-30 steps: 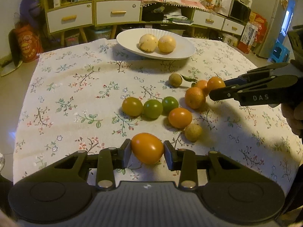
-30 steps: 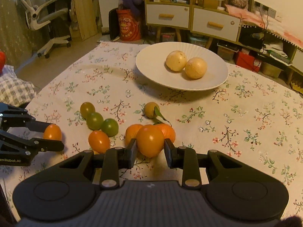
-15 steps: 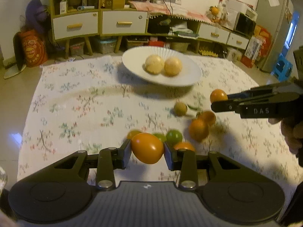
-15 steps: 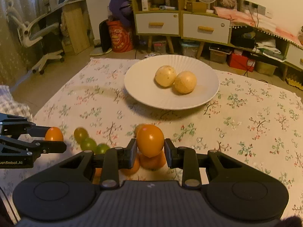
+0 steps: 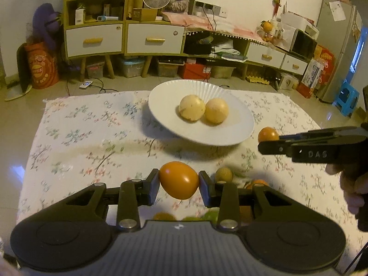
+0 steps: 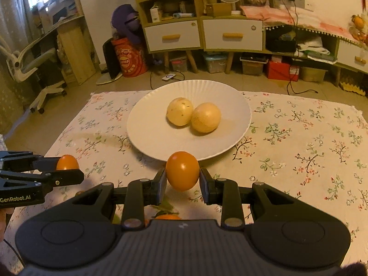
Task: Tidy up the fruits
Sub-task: 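Lift the orange with the left tool while the right tool carries its orange toward the plate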
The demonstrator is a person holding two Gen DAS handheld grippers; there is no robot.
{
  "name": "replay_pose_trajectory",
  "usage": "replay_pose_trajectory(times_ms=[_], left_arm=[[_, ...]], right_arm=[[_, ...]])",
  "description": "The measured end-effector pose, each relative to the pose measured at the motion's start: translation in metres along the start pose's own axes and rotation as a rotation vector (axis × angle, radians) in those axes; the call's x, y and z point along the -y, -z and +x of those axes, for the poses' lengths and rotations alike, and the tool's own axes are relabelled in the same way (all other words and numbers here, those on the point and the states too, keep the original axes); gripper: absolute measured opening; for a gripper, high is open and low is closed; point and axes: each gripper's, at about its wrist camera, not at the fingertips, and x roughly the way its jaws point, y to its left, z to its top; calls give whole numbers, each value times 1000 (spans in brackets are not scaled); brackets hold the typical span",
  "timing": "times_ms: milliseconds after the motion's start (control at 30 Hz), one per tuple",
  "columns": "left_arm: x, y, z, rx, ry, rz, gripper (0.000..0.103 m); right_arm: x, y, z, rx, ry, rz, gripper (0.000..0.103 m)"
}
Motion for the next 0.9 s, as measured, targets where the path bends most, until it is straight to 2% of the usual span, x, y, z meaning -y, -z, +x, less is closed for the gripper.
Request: replay_pose_trajectory(times_ms=[400,567,700,900], left_arm=[[24,-28,33,20,-10,4,28],[36,-40,49,33,-15,50,28],[35,-48,64,26,-10,19,27],[43,-57,79,36,-33,83,27]], right_arm=[[19,-17,14,7,4,55,28],[28,-27,30,3,28,76,28],[31,-32,38,9,23,62,28],[35,-36,50,-4,31,47,28]])
